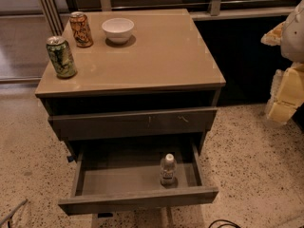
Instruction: Pick blue plastic bottle from middle drawer and place on counter
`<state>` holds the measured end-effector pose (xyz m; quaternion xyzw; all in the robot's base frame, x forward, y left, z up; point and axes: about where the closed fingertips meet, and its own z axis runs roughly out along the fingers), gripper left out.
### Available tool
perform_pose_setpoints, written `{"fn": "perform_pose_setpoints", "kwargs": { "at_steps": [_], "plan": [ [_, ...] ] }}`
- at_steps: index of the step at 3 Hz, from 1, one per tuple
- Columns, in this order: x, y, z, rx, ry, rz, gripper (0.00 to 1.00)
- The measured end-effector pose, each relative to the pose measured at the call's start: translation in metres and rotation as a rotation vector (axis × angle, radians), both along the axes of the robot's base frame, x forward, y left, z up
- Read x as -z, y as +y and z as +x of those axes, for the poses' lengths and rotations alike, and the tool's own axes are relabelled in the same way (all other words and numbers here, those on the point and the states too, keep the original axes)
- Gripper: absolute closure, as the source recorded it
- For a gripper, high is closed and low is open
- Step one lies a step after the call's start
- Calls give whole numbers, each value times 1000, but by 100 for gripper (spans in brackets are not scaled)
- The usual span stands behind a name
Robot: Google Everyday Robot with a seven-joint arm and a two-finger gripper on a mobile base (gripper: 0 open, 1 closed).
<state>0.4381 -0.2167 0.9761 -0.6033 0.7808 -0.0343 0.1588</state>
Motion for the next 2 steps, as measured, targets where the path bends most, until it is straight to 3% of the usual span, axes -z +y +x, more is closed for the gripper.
{"fn": "perform_pose_setpoints", "kwargs": {
  "at_steps": [1,2],
  "plan": [
    [0,0,0,0,0,0,0],
    [0,0,0,0,0,0,21]
  ]
}}
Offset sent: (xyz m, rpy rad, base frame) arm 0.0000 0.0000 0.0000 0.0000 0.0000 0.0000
